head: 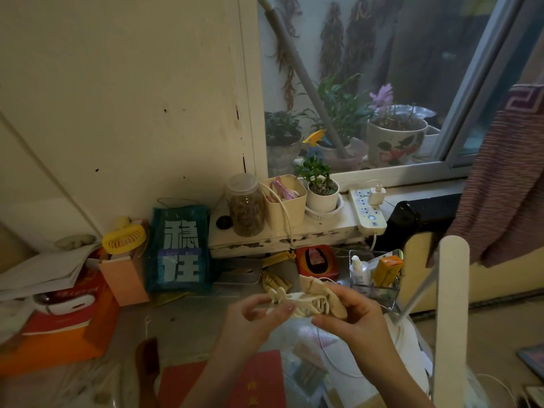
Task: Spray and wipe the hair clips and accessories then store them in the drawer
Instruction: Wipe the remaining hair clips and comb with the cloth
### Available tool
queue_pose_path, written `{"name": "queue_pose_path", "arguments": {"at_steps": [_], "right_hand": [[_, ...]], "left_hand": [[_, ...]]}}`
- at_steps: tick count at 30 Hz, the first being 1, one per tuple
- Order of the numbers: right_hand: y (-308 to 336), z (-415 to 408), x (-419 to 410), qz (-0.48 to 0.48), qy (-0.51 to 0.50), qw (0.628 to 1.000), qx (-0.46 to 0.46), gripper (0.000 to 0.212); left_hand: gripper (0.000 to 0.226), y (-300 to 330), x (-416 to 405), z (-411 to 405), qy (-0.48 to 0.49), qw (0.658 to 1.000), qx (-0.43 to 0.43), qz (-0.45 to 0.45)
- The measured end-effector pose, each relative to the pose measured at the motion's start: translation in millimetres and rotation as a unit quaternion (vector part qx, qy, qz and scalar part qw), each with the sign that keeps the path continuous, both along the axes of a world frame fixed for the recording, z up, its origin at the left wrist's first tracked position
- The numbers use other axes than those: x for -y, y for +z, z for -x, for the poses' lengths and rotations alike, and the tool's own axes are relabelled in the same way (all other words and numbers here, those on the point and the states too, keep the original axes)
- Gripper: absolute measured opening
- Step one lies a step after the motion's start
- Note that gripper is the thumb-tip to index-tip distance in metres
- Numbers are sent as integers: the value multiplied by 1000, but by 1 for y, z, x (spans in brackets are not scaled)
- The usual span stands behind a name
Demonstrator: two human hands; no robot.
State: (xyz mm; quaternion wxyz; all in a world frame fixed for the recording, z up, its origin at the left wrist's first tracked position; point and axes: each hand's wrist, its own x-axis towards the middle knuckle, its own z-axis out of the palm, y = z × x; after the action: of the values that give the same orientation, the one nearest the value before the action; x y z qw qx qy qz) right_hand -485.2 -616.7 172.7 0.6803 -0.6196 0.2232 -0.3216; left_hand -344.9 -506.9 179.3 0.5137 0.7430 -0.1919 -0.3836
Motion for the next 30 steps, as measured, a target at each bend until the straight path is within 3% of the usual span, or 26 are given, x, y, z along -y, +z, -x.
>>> {"name": "queue_pose_path", "arguments": {"at_steps": [6, 11, 16, 22, 25, 30], "right_hand": [[-3, 3, 5, -42, 1, 999, -22, 26], [-6, 5, 16, -29, 4, 995, -91, 21], [-1, -5, 9, -8, 42, 995, -90, 24], [6, -7, 0, -79, 139, 984, -80, 30], [3, -7, -1, -99, 158, 979, -79, 38], [0, -9, -2, -91, 158, 981, -75, 35]], "left_hand": [[75, -3, -3, -8, -1, 999, 47, 15], [34, 5, -9, -15, -50, 993, 81, 67], [46, 4, -11, -19, -102, 987, 102, 71], [57, 2, -15, -23, -106, 977, 166, 82], [61, 1, -16, -24, -121, 969, 193, 98], [68, 0, -16, -25, -133, 968, 182, 112]]}}
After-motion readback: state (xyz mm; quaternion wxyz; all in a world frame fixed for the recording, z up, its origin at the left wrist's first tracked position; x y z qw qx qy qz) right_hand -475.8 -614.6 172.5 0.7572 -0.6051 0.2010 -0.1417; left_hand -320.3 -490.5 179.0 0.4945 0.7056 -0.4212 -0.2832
